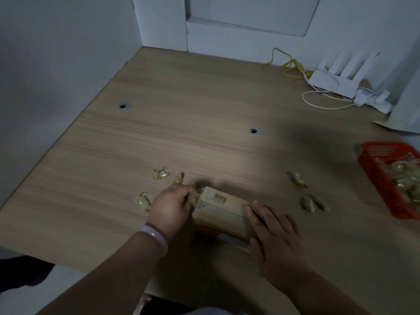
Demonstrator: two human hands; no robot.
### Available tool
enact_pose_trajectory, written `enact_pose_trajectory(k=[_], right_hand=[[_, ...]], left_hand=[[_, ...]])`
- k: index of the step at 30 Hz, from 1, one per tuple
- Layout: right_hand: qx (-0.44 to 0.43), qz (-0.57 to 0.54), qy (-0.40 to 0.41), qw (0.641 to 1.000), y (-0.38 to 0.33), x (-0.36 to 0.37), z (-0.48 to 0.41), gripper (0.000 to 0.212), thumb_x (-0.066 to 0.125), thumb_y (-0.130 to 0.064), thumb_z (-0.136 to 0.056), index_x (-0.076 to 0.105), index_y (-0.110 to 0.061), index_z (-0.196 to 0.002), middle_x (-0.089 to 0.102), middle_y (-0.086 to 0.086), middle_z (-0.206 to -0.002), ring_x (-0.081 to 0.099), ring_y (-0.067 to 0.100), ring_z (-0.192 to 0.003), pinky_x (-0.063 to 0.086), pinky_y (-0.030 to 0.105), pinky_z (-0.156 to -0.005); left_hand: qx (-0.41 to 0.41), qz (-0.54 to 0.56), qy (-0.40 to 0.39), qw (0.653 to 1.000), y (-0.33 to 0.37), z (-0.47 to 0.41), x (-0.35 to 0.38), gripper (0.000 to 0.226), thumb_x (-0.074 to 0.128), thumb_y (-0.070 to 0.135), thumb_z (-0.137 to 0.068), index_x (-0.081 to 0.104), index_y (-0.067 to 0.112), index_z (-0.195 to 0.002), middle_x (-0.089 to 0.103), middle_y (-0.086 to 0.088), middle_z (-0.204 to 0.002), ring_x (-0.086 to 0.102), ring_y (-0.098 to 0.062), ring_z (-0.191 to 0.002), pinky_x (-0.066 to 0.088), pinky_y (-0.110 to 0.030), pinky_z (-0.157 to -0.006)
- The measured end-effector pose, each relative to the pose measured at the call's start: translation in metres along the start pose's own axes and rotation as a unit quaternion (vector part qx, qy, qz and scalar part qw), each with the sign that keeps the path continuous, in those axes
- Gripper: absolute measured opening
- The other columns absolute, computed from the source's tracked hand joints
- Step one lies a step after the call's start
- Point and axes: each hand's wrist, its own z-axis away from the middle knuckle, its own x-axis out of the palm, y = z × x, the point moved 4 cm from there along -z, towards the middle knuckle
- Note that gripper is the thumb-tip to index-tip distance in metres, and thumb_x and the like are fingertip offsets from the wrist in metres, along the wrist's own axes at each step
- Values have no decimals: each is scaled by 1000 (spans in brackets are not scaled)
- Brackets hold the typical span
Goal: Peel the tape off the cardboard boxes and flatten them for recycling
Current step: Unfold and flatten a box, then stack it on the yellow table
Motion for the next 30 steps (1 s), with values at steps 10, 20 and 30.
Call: enact_pose_trajectory(k=[10,20,30], right_hand=[[-1,-6,-55,998,7,-6,-8,63,44,-43,-83,45,-24,-143,42,-3,-148,44,19,-130,36,42,-103],[0,-18,-29,999,4,-8,-5,61,47,-44,-81,52,-22,-138,48,-3,-143,47,19,-128,34,41,-102],[15,-17,-4,1000,5,0,-3,60,48,-44,-82,50,-25,-139,47,-5,-144,46,19,-128,36,42,-102]], left_hand=[[-333,417,-103,840,-4,7,5,9,60,-2,-88,60,6,-90,61,-14,-82,57,-18,-67,56,-25,-58],[-319,340,-125,876,-16,18,10,3,64,1,-87,62,3,-86,61,-11,-64,59,-16,-56,55,-21,-50],[-207,86,18,974,-19,12,23,12,66,11,-79,70,20,-87,71,-3,-84,67,-22,-80,46,-22,-72]])
